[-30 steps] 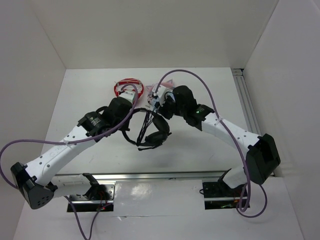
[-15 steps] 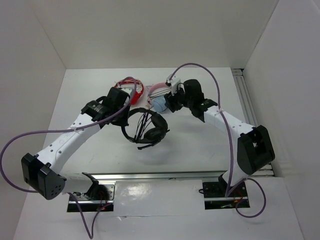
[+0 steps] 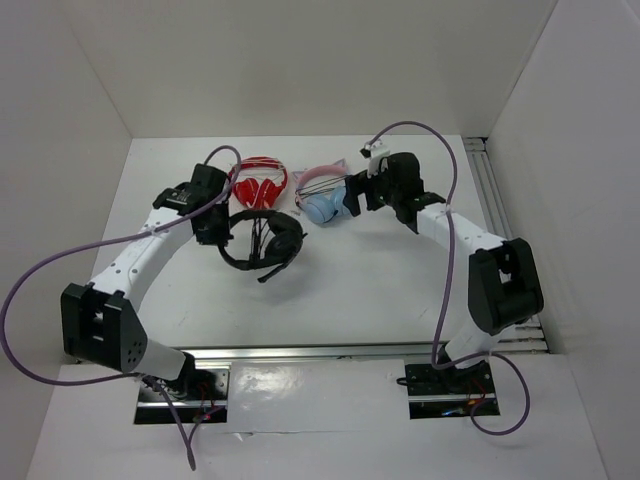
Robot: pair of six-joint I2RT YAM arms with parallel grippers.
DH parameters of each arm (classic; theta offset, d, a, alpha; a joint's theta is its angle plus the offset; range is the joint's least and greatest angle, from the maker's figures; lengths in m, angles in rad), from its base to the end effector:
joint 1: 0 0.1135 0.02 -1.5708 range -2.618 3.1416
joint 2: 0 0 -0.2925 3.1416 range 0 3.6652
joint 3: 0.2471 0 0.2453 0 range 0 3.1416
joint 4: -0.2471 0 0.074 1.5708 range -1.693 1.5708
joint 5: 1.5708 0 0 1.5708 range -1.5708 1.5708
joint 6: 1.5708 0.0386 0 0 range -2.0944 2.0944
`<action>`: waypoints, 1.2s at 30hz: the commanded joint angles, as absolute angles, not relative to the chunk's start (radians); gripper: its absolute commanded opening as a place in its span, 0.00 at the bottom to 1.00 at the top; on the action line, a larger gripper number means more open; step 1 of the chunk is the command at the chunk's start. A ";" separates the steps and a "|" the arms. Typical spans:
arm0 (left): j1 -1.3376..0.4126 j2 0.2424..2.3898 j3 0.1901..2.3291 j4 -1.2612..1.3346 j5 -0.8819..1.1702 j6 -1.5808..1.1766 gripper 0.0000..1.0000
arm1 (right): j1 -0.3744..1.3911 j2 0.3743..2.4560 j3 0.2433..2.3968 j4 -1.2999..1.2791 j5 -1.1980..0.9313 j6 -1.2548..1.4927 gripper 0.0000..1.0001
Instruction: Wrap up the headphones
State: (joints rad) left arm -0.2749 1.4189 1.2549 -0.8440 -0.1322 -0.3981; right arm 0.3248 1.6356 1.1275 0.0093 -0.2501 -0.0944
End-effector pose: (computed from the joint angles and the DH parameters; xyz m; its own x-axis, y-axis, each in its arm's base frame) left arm 0.2710 -0.0711 0.3280 -0.8284 -0.1656 -0.5350 -0.1299 0.9860 -0.1041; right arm 0.3512 0.1283 0.2888 -0.4028 -0.2320 -0.8854 -0.5556 0.8307 0.0351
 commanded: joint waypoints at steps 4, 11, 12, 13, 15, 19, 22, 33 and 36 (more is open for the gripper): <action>-0.132 1.424 1.183 -0.773 -0.239 -0.521 0.00 | 0.353 1.520 1.108 0.115 -0.291 -0.028 1.00; 0.007 1.477 1.212 -0.784 -0.313 -0.636 0.00 | 0.454 1.460 1.043 0.136 -0.291 -0.018 1.00; 0.046 1.521 1.259 -0.784 -0.330 -0.646 0.00 | 0.465 1.460 1.025 0.152 -0.291 -0.009 1.00; 0.067 1.551 1.293 -0.784 -0.330 -0.646 0.00 | 0.474 1.460 1.025 0.152 -0.291 -0.009 1.00; 0.103 1.612 1.400 -0.811 -0.339 -0.679 0.00 | 0.504 1.460 1.016 0.161 -0.282 -0.009 1.00; 0.179 1.866 1.636 -0.857 -0.382 -0.719 0.00 | 0.552 1.439 1.006 0.152 -0.279 0.011 1.00; 0.212 2.082 1.868 -0.897 -0.419 -0.742 0.00 | 0.607 1.430 0.997 0.167 -0.259 -0.003 1.00; 0.320 2.554 2.412 -0.844 -0.380 -0.765 0.14 | 0.718 1.470 0.991 0.156 -0.157 -0.064 1.00; 0.321 2.576 2.416 -0.827 -0.380 -0.765 0.35 | 0.730 1.479 0.979 0.167 -0.137 -0.074 1.00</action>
